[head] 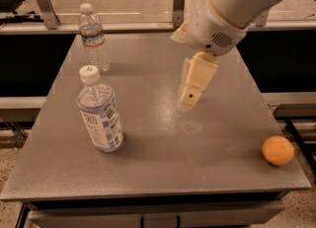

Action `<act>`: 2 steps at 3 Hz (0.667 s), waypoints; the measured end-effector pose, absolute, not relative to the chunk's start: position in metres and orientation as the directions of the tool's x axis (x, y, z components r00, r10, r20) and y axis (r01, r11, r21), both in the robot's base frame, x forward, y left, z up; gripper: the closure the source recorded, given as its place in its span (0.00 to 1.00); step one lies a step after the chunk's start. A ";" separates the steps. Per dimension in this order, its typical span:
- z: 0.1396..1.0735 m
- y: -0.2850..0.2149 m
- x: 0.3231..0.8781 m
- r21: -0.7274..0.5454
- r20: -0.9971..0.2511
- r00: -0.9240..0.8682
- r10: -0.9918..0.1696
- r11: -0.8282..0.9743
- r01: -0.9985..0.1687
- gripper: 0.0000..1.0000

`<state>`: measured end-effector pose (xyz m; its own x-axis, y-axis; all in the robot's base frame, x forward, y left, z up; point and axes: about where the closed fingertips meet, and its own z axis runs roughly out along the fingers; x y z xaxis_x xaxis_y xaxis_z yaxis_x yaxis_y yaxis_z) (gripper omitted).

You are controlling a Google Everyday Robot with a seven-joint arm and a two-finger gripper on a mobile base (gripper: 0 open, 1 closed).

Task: Pick blue plastic bottle

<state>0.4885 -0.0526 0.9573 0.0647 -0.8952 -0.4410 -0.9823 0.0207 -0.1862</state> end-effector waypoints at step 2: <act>0.947 0.054 0.494 -0.060 -0.767 0.129 -0.628 -0.130 -0.990 0.00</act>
Offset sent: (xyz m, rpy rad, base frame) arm 0.0051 0.1467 -0.0057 0.7218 0.2523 0.2868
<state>0.4937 0.0544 0.9474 0.1294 -0.6281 -0.7673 -0.9896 -0.1303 -0.0602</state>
